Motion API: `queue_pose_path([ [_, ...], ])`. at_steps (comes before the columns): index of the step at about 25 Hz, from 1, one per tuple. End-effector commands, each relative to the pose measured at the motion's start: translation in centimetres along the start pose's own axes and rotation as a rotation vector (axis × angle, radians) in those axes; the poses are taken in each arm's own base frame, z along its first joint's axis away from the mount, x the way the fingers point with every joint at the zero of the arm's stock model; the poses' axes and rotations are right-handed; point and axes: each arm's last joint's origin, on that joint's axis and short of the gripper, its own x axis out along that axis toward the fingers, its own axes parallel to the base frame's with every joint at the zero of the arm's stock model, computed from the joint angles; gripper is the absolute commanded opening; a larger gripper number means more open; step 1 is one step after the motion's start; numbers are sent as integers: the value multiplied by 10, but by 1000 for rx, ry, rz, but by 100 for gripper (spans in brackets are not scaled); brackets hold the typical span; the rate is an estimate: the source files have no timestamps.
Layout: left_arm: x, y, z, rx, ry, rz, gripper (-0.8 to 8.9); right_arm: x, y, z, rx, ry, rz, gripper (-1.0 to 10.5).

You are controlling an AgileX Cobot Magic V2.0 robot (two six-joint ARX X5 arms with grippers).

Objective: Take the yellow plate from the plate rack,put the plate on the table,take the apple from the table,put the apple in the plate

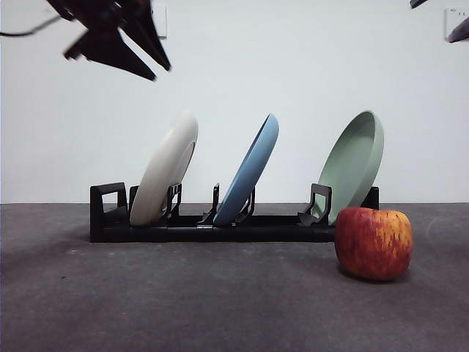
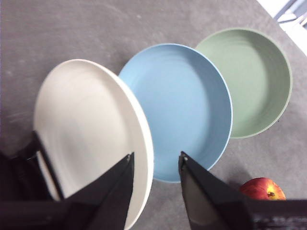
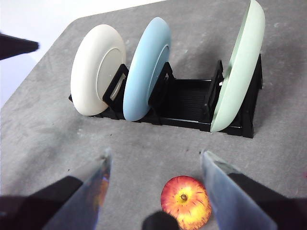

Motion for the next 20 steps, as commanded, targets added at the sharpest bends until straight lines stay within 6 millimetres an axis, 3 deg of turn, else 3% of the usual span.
queue_pose_path([
  [1,21,1,-2,15,45,28,159,0,0,1,-9,-5,-1,316],
  [10,65,3,-16,18,126,59,158,0,0,1,-9,-5,-3,316],
  [14,68,3,-16,22,122,55,152,0,0,1,-9,-5,-6,315],
  [17,68,3,-16,35,122,53,-15,0,0,1,-9,-5,-8,315],
  [20,64,0,-14,43,120,51,-9,0,0,1,-9,-5,-8,315],
])
